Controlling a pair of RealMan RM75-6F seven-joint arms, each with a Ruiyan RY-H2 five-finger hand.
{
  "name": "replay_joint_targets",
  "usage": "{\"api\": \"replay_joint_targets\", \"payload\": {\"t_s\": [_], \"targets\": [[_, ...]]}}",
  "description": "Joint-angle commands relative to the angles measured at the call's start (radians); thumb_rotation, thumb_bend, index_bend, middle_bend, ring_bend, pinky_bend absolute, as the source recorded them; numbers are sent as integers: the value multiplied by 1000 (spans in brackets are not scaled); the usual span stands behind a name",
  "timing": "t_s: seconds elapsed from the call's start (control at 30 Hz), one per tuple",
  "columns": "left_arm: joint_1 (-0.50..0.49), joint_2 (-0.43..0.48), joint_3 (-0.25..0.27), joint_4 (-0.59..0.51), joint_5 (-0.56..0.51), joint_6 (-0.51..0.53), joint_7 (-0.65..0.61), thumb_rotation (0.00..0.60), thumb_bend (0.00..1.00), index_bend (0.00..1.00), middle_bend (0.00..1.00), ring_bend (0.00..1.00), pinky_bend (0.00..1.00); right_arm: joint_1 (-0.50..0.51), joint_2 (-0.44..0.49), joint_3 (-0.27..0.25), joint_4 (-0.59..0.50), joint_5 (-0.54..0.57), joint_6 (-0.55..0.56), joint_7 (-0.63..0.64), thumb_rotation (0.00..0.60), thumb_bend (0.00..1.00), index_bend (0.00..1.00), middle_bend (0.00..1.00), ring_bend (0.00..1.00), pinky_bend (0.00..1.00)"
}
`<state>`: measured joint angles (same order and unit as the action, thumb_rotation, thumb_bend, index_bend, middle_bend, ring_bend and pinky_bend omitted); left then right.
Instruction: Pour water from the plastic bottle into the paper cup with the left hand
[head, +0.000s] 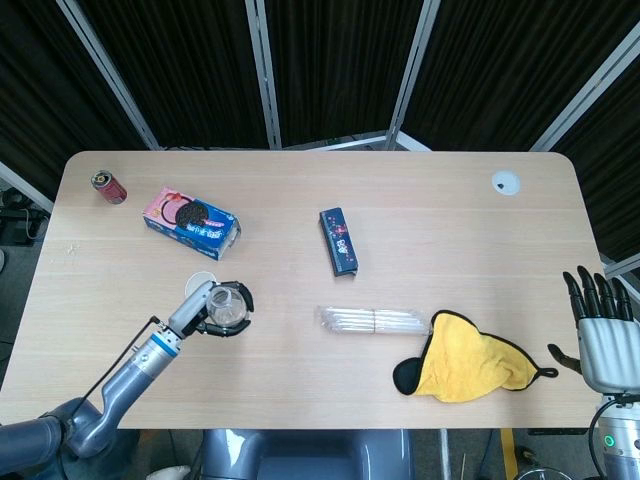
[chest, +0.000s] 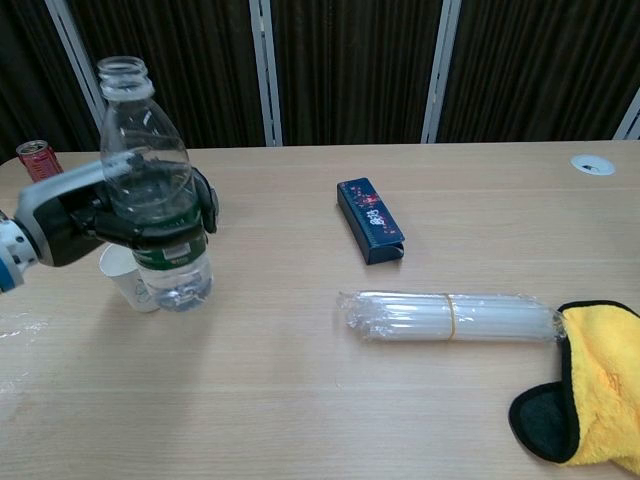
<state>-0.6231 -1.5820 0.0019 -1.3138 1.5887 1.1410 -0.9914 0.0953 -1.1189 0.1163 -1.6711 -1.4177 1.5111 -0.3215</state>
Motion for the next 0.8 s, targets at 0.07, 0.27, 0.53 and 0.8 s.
{"api": "replay_joint_targets", "payload": {"t_s": [0.07, 0.27, 0.53, 0.8], "targets": [[-8, -86, 8, 73, -27, -52, 0, 600, 414, 637, 513, 380, 374, 2, -2, 2, 5, 8, -6, -1, 600, 0, 0, 0, 0, 0], [-8, -162, 17, 179, -32, -76, -2, 600, 406, 632, 512, 380, 374, 6, -6, 4, 14, 20, -17, -5, 600, 0, 0, 0, 0, 0], [-8, -228, 29, 291, -20, -84, -7, 600, 389, 620, 499, 364, 367, 10, -8, 7, 15, 25, -22, -5, 600, 0, 0, 0, 0, 0], [-7, -262, 41, 339, -4, -78, -14, 600, 317, 567, 439, 305, 339, 13, -8, 9, 19, 33, -29, -6, 600, 0, 0, 0, 0, 0]]}}
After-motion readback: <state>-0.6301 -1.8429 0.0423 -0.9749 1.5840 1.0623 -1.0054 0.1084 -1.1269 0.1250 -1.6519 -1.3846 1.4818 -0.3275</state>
